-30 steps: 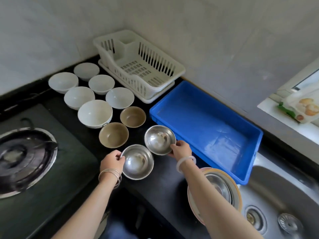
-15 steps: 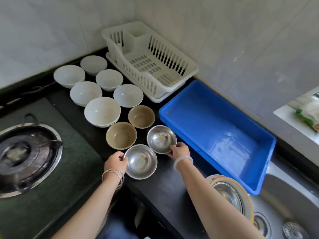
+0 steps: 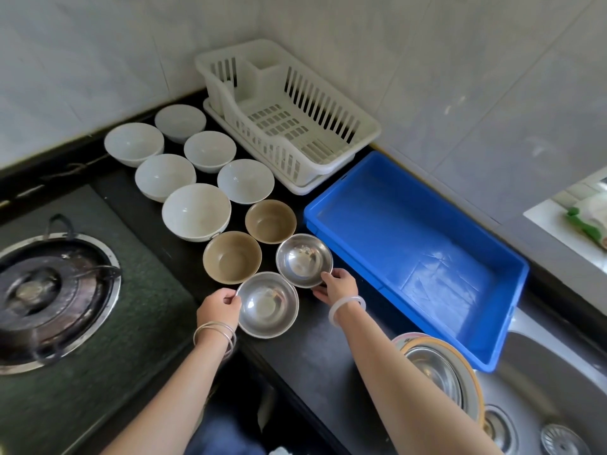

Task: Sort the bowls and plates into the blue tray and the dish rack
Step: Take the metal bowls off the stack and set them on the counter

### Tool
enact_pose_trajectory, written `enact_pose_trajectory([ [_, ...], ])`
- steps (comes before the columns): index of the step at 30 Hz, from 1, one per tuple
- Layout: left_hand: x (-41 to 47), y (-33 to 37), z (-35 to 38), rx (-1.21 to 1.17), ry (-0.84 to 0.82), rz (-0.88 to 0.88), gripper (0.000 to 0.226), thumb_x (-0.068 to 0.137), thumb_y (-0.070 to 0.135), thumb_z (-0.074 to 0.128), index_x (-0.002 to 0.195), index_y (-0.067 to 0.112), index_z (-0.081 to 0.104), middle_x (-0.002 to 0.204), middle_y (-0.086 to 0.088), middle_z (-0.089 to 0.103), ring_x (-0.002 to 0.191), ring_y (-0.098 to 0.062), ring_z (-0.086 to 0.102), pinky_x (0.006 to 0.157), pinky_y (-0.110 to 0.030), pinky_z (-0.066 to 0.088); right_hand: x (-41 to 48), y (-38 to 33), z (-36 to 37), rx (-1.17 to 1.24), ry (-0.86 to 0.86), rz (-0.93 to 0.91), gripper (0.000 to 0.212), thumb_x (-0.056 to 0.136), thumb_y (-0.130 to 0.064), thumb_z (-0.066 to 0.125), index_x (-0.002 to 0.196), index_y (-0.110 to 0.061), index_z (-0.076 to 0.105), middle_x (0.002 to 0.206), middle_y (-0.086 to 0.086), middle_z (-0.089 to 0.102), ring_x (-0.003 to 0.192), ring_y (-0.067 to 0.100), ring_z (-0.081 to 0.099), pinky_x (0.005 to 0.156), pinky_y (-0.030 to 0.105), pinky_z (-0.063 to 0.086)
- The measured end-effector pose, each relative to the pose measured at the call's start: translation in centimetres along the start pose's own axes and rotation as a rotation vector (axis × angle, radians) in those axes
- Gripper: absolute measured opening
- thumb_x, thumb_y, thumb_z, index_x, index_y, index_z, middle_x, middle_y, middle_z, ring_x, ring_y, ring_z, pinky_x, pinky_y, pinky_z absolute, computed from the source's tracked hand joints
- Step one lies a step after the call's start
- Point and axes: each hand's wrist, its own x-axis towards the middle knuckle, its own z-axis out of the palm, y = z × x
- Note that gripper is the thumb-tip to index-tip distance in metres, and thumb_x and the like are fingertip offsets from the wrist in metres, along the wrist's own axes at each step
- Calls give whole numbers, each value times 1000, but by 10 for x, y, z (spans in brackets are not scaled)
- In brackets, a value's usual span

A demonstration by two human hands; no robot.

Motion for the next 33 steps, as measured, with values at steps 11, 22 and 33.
enact_pose_trajectory([
  [11, -20, 0, -6, 35, 26, 57, 35, 89, 14, 49, 123, 11, 60, 123, -7, 64, 116, -30, 56, 99, -36, 43, -28, -2, -22, -104, -16, -71, 28, 93, -19, 54, 121, -14, 55, 105, 6, 65, 84, 17, 68, 73, 29, 58],
  [22, -74, 32, 34, 135, -56, 289, 29, 90, 10, 47, 113, 12, 64, 112, -6, 68, 108, -26, 61, 88, -27, 43, -87, 15, -126, -197, 205, -344, 13, 90, -15, 53, 91, -18, 65, 92, 3, 70, 72, 14, 66, 76, 33, 55],
  [33, -158, 49, 158, 351, -457, 561, 28, 89, 27, 55, 115, 18, 59, 113, 1, 66, 97, -15, 63, 83, -25, 49, -115, 92, -235, -560, 681, -325, 35, 76, -14, 70, 111, -12, 60, 106, 13, 59, 99, 34, 54, 85, 35, 37],
])
